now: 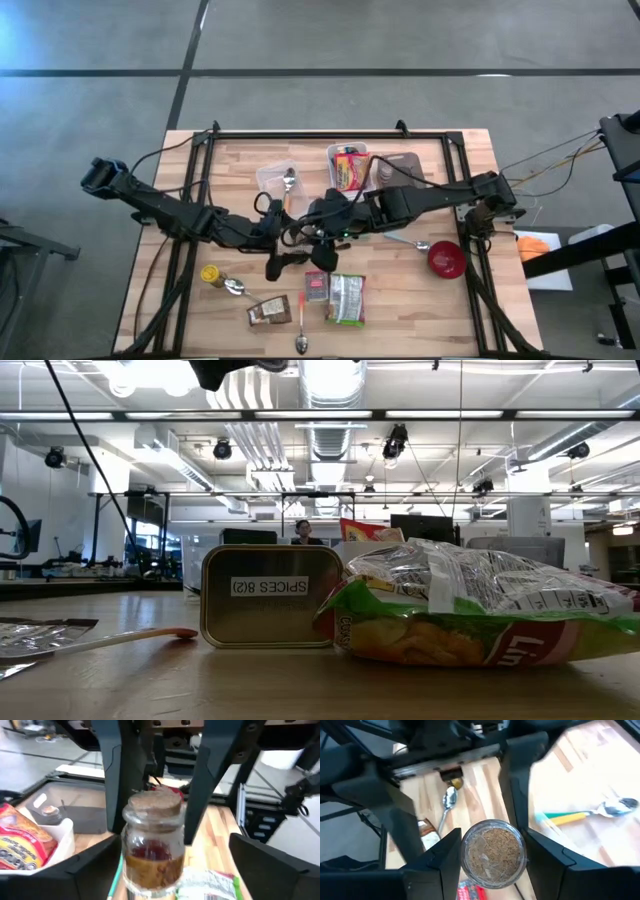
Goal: Pick & Place Food Item
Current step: Put the brown seasoning bottle into the black bin
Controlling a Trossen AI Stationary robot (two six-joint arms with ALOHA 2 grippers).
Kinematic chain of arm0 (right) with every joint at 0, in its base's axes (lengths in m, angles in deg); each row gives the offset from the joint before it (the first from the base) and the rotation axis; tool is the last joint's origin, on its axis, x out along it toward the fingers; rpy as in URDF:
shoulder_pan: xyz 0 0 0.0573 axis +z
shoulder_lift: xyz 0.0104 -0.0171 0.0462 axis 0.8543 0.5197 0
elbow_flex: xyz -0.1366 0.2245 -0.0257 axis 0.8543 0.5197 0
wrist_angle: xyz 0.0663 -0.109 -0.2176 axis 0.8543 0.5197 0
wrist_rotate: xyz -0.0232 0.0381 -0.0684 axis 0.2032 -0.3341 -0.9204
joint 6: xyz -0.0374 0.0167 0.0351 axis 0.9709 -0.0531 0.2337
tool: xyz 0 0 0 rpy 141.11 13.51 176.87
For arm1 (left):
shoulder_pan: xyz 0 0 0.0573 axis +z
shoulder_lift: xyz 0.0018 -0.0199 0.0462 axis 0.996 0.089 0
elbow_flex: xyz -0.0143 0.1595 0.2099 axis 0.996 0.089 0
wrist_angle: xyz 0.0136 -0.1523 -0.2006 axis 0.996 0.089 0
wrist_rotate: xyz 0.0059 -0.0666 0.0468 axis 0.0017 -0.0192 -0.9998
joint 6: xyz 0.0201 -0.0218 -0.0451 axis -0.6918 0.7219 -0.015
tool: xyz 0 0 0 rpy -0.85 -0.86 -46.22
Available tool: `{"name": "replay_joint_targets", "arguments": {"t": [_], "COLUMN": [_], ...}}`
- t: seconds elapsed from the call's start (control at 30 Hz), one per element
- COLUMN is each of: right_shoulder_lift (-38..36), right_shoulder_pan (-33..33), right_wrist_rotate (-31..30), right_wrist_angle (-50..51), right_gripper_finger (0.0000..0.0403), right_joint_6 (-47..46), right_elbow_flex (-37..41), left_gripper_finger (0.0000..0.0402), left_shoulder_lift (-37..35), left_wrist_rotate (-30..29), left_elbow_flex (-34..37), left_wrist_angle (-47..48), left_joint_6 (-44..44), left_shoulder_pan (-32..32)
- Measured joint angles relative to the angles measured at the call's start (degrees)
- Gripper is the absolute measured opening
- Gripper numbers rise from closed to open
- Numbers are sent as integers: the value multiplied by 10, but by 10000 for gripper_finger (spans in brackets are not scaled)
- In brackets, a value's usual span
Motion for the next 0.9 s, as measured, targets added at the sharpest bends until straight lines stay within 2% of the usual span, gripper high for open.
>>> {"name": "replay_joint_targets", "arguments": {"t": [0.07, 0.17, 0.3, 0.43, 0.6, 0.9], "right_shoulder_lift": [-9, -22, -43, -57, -73, -114], "right_shoulder_pan": [-1, -1, -5, -17, -45, -152], "right_wrist_rotate": [-7, -33, -85, -111, -162, -143], "right_wrist_angle": [13, 47, 107, 181, 282, 306], "right_gripper_finger": [171, 171, 171, 171, 171, 171], "right_joint_6": [-2, -7, -27, -40, -116, -138], "right_elbow_flex": [0, 0, 0, 0, 9, 99], "left_gripper_finger": [389, 392, 371, 344, 311, 261], "left_shoulder_lift": [-1, -1, -7, -19, -46, -113], "left_wrist_rotate": [-13, -22, -30, -34, -34, -34], "left_elbow_flex": [-1, -1, -1, 0, 0, 2], "left_wrist_angle": [-1, 2, 4, 25, 66, 165], "left_joint_6": [0, 0, 9, 13, 15, 46], "left_shoulder_pan": [0, 0, 0, 0, 0, -4]}}
